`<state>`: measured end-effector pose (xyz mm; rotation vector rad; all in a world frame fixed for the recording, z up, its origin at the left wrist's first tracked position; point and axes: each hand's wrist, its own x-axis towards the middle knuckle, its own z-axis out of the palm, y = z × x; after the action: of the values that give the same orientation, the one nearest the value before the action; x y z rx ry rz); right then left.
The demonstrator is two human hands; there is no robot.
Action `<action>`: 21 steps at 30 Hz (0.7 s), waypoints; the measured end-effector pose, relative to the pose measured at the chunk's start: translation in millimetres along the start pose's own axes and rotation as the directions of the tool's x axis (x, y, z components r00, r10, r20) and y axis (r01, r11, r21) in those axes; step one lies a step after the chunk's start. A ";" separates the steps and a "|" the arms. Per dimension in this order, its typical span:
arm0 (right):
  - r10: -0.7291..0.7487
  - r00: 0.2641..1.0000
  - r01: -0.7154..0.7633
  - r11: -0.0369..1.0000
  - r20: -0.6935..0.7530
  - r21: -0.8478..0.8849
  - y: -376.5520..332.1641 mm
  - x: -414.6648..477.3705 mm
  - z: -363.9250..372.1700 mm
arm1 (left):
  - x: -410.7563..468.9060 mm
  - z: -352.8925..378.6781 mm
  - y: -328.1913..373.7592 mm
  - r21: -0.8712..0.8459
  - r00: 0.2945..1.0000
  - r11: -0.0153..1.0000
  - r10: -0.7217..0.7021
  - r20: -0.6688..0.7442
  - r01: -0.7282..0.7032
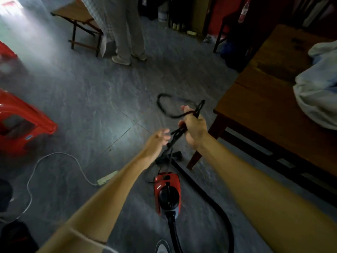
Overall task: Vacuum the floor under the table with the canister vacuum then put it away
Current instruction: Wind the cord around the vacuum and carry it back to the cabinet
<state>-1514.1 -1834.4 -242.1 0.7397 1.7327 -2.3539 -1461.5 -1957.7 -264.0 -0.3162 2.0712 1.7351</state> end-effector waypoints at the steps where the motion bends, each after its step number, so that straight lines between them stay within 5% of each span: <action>1: 0.014 1.000 -0.014 0.999 -0.003 0.050 2.3 1.6 -0.8 | -1.5 8.2 -5.6 0.030 0.999 0.999 0.028 0.046 -0.030; 4: 0.034 0.999 -0.036 0.993 0.013 0.113 14.6 2.4 -10.4 | -4.6 30.5 -20.5 0.146 0.985 0.980 0.114 0.129 -0.133; 8: 0.088 0.996 -0.093 0.970 0.032 0.226 25.9 -2.9 -33.9 | -1.1 48.3 -35.5 -0.115 0.974 0.972 0.212 0.074 -0.203; 14: 0.224 0.973 -0.230 0.903 0.058 0.362 53.9 -18.3 -92.4 | -4.5 77.1 -81.8 0.473 0.988 0.872 0.069 0.136 -0.126; 21: 0.255 0.964 -0.264 0.877 0.075 0.402 70.6 -17.3 -154.0 | -11.0 104.1 -89.7 0.524 0.966 0.821 0.258 0.011 -0.226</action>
<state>-1424.7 -1718.8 -329.3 0.9334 1.0505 -2.5373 -1395.5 -1874.6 -352.1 0.0697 2.6160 1.2114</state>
